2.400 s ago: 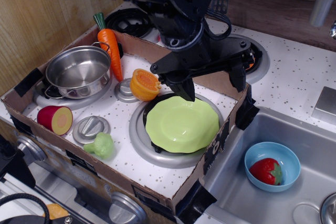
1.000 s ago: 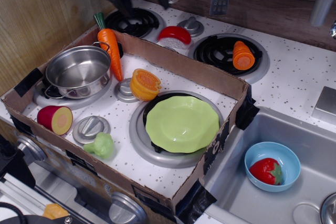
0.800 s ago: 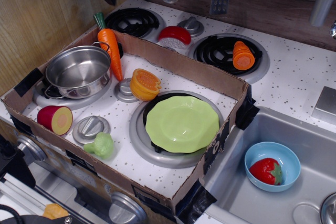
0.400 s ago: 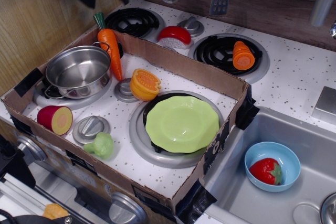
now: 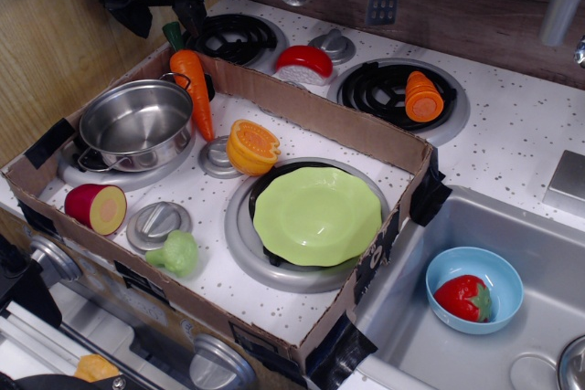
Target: Put carrot on plate
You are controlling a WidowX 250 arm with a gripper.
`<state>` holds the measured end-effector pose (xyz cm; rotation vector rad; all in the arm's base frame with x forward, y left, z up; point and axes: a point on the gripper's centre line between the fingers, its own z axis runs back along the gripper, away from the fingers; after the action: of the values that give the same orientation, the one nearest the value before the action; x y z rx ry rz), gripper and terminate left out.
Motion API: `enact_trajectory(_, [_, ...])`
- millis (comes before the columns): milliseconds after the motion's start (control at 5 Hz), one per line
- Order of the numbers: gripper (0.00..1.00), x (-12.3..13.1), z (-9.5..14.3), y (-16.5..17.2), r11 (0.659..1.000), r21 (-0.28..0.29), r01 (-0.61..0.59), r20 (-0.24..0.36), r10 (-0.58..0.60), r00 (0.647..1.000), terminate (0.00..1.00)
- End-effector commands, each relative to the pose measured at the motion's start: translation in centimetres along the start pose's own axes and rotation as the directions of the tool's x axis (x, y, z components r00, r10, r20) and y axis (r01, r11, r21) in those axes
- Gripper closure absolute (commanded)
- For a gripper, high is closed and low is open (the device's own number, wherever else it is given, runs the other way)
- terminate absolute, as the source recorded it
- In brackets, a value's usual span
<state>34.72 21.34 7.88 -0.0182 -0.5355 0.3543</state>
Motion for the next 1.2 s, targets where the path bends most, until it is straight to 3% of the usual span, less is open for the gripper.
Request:
enact_trajectory(0, [0.0, 2.0, -0.6, -0.1, 1.0, -0.021, 0.011, 0.1, -0.009, 0.995, 0.0])
enact_trajectory(400, [0.0, 1.3, -2.0, -1.2, 0.999, -0.033, -0.024, 0.124, 0.028, 0.992, 0.0])
enact_trajectory(600, [1.0, 1.2, -0.5, -1.8, 1.0, 0.008, -0.019, 0.159, 0.018, 0.987, 0.0])
enact_trajectory(800, [1.0, 1.8, 1.9, -2.7, 0.996, 0.074, 0.041, 0.173, -0.053, 0.983, 0.0])
enact_trajectory(1000, [1.0, 2.7, 4.5, -4.1, 0.989, 0.147, 0.022, 0.238, -0.057, 0.97, 0.0])
